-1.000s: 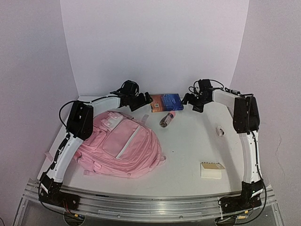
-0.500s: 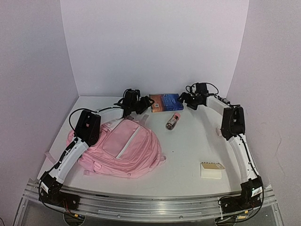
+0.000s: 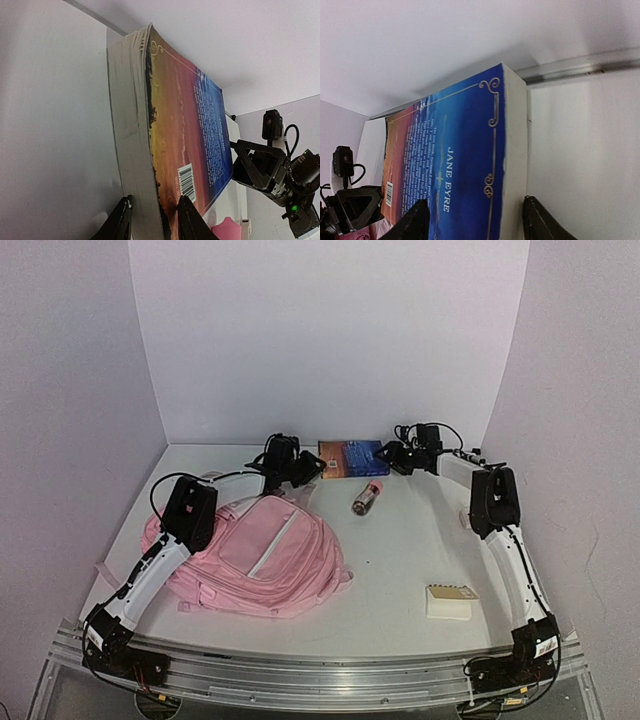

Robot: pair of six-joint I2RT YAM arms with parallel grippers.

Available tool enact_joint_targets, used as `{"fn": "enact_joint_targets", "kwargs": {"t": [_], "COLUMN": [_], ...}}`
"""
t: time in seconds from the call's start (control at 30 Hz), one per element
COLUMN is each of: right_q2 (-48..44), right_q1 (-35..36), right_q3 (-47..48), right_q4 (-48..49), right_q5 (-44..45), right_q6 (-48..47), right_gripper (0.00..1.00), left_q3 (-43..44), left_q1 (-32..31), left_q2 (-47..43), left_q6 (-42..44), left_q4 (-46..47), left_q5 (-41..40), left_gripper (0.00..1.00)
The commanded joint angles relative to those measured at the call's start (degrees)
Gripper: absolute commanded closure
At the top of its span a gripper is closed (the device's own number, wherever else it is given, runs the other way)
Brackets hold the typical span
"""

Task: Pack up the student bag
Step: Move the book to the center of the board.

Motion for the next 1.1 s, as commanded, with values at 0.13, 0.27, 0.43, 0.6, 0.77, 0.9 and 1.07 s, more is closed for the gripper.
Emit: {"fn": "enact_joint_targets", "kwargs": {"t": [0.13,0.27,0.43,0.6,0.77,0.9,1.07], "right_q2": [-14.97,-24.83,-37.27,-47.87,-57.26,-59.53,-57.53], "right_q1": [2.22,3.42,3.87,5.6,5.88,5.88,5.79], "right_q3": [-19.87,-33.09,-49.58,-65.98,-77.25,-79.56,-76.67], "right_q4": [-5.18,-5.11,-4.98,-4.48,-4.81,-6.19,-8.45], "right_q5": [-8.39,-5.55,-2.86,-2.44,5.64,7.99,10.05], "right_q6": [-2.74,-5.72,-3.64,-3.61,-0.29,-1.02,-4.3], "right_gripper": [0.59,0.6,0.63,0.64,0.61,0.6,0.6], "left_q3": [-4.9,-7.77,-19.04,-22.29,-31.99,-43.85,-54.9], "left_q1": [-6.29,-9.87,-15.25,-19.46,-22.21,-25.03,-29.42], "left_q2": [-4.26,-7.56,-14.07,-16.8,-22.81,-29.28,-35.79], "left_q6": [4.84,7.32,8.69,9.73,8.88,8.31,5.59], "left_q4": [-6.77,-10.81,-11.35,-13.93,-13.74,-11.35,-7.6], "left_q5": [0.13,0.97,1.46,0.98,1.51,0.79,2.51], "left_gripper": [0.86,0.95,1.0,1.0,1.0,1.0,1.0]}}
